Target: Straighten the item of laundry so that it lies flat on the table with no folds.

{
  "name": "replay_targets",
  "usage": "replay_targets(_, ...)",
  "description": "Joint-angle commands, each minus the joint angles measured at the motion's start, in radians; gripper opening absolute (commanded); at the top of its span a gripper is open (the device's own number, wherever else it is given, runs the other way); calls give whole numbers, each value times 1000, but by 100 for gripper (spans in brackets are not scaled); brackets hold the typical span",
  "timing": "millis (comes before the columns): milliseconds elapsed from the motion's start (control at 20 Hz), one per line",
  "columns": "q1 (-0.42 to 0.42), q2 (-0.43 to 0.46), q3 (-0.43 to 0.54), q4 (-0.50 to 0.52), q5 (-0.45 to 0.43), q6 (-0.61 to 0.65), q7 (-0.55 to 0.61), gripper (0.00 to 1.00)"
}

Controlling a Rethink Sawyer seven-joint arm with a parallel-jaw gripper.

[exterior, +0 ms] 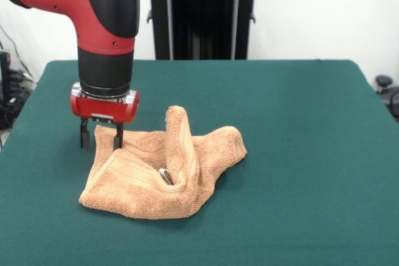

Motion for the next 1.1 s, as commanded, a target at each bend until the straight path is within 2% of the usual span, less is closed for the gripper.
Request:
replay_targets(50, 9, 84, 48, 103, -60, -37, 88, 100)
replay_targets(750, -45, 77, 50, 182, -81, -81, 98, 100)
replay_targets(1100, -36, 85, 49, 200, -69, -111, 121, 100)
